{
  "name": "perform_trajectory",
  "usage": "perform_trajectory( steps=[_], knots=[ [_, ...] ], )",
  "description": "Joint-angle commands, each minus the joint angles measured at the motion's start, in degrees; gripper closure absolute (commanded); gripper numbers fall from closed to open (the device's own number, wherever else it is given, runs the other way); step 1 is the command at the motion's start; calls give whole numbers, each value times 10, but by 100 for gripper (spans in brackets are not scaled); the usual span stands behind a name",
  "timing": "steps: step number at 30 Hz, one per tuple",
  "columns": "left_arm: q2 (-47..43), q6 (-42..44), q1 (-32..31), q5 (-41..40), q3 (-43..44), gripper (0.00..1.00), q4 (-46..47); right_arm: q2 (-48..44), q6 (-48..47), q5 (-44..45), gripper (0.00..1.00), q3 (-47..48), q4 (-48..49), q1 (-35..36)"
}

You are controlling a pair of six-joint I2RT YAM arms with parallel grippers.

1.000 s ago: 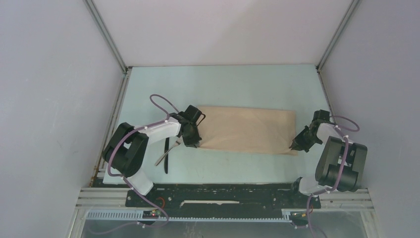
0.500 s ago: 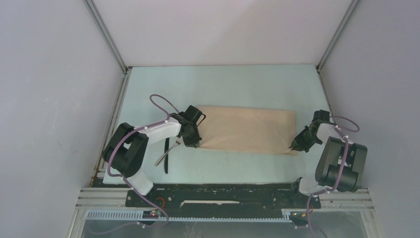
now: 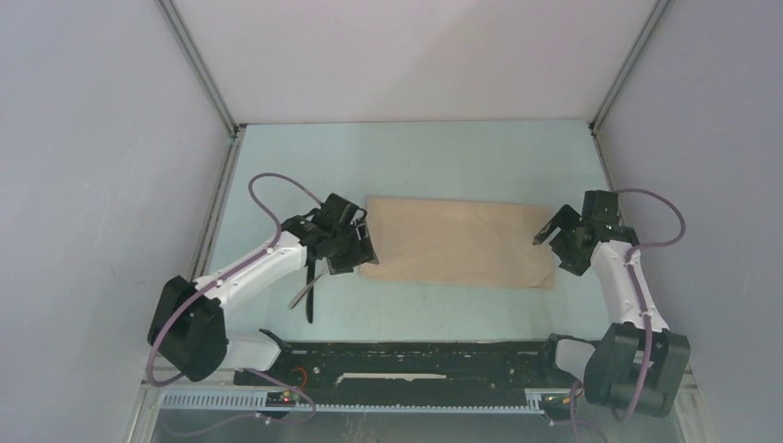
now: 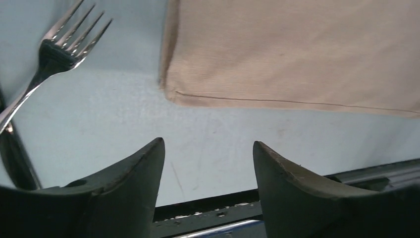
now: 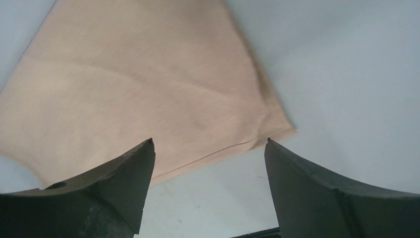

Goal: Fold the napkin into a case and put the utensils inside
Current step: Fold and flatten the napkin at the center of the board, then smooth out the rectangle-folded napkin at the center of the board.

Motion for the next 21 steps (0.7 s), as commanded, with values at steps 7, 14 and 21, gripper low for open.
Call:
perform_trajectory(
  steps=[7, 14, 21],
  knots=[
    [77, 6, -4, 99, -2, 28, 180, 111, -68, -197, 8, -34, 99, -40],
    [132, 27, 32, 66, -43, 28, 220, 109, -67, -165, 8, -55, 114, -38],
    [126, 32, 32, 56, -63, 28, 226, 62, -58, -134, 0, -55, 97, -64]
  ],
)
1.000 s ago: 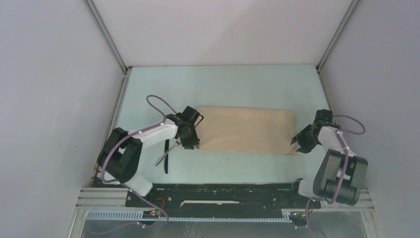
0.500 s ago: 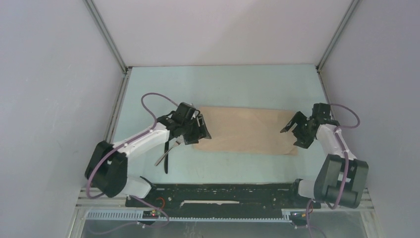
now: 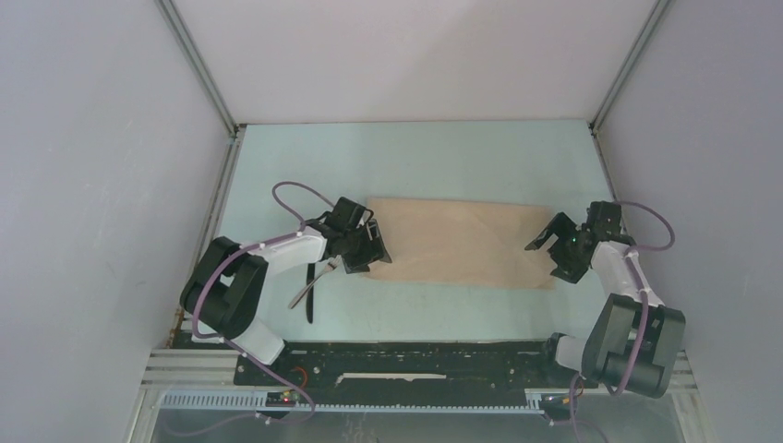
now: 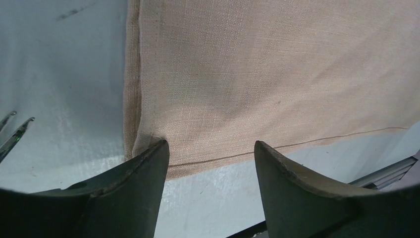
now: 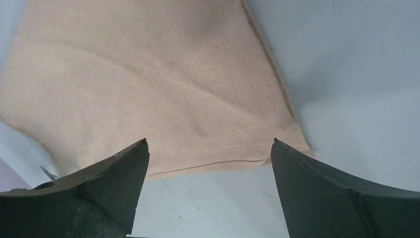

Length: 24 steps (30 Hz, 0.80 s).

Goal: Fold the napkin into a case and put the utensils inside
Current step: Smooth out the rectangle-folded napkin at the center of the board.

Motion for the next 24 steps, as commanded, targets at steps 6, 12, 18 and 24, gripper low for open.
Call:
perform_trajectory(
  steps=[6, 12, 18, 24],
  knots=[
    [-12, 26, 1, -23, -26, 27, 15, 26, -7, 30, 0, 4, 3, -24],
    [-13, 24, 0, -20, -25, 28, 18, 54, -2, 14, 1, 4, 22, -16],
    [-18, 22, -1, -22, -30, 27, 20, 71, -2, 13, 1, 3, 31, -10],
    [-20, 20, -2, -22, -31, 27, 20, 56, 24, -44, 3, 8, 47, 14]
  ],
)
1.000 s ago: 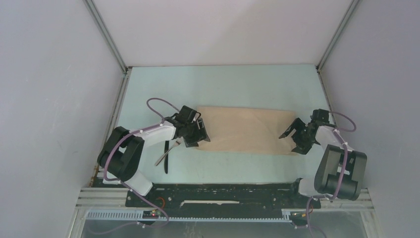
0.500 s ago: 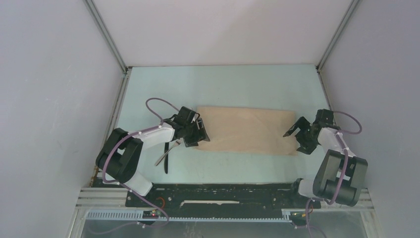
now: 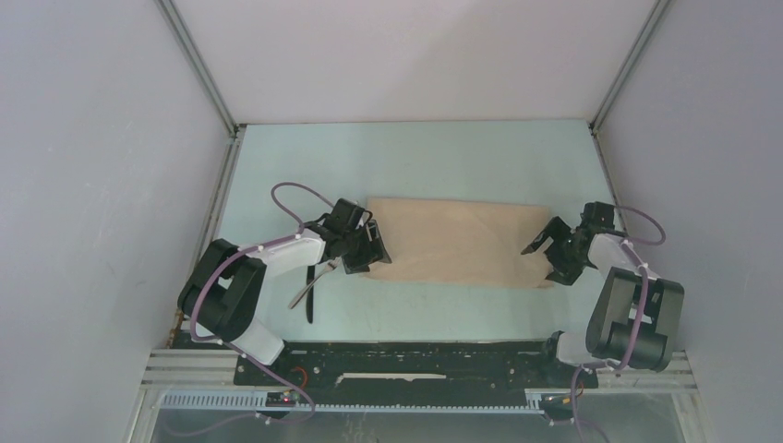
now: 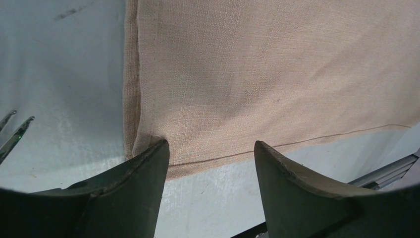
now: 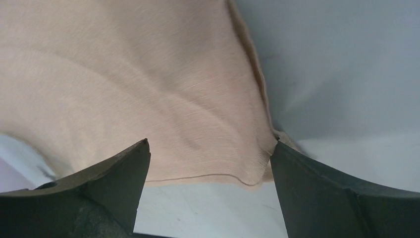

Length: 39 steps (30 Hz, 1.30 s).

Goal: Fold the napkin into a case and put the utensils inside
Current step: Smooth out the rectangle-folded napkin at the center of the board.

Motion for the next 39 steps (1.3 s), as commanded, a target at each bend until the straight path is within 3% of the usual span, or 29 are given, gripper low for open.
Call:
perform_trajectory(
  steps=[1, 10, 13, 19, 25, 31, 39],
  knots=[
    [-10, 13, -1, -23, -15, 28, 1, -27, 27, -55, 3, 10, 22, 22],
    [-8, 10, -2, -21, -13, 28, 3, -136, 26, -107, 4, 10, 10, 22],
    [-7, 10, -3, -20, -13, 28, 5, -150, 19, -87, 3, 10, 17, 20],
    [-12, 10, -3, -20, -17, 27, 5, -114, 9, 57, 5, 26, -65, 8],
    [-16, 17, -4, -17, -13, 27, 5, -85, 14, 54, 5, 41, -52, 61],
    [-9, 14, -4, -19, -22, 27, 10, -25, 13, 76, 5, 13, -19, 23],
    [-50, 21, -10, -42, 2, 26, -24, -63, 15, 81, 5, 41, -47, 49]
  ],
)
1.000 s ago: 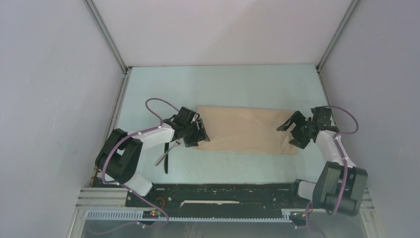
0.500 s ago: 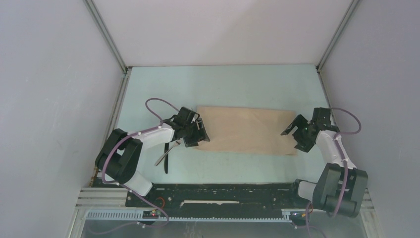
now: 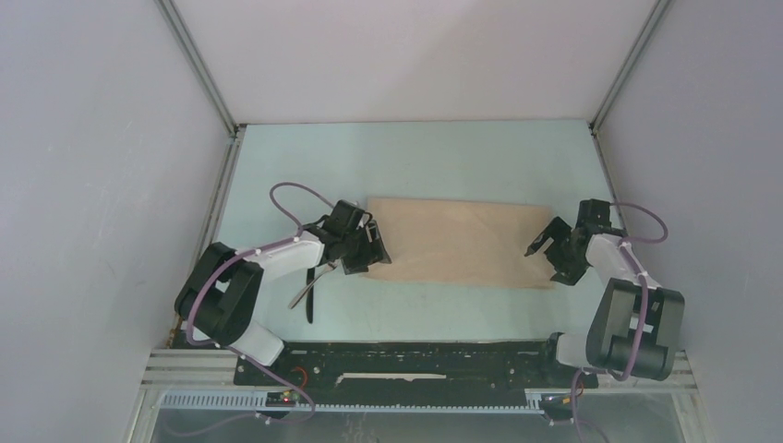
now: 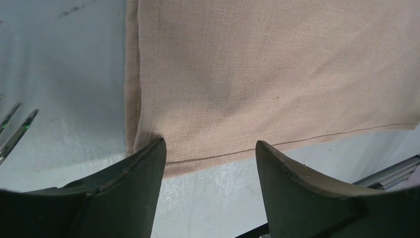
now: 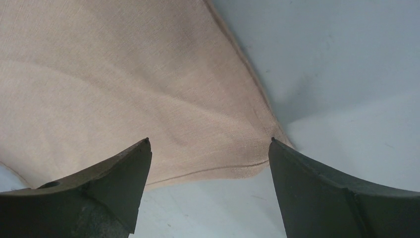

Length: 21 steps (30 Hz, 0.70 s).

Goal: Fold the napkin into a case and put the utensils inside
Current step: Smooth out the rectangle-folded napkin at the center of the board.

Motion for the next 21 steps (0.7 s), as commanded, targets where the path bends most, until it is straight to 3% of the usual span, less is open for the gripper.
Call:
perform_trajectory(
  steps=[1, 4, 7, 14, 21],
  knots=[
    [-54, 22, -6, -33, 23, 25, -45, -52, -5, 27, 4, 46, -32, 39],
    [-97, 16, -4, -1, 54, 24, -53, -95, -13, -30, 1, 60, -15, 55],
    [-104, 8, 5, 23, 89, 23, -43, -80, -6, -85, 0, 60, -7, 38],
    [-50, -29, 16, 61, 118, 23, 5, -67, -12, -79, 0, -7, -5, -10],
    [-49, -31, 16, 63, 97, 22, 23, -16, -12, -58, 1, -27, 22, -11]
  ],
)
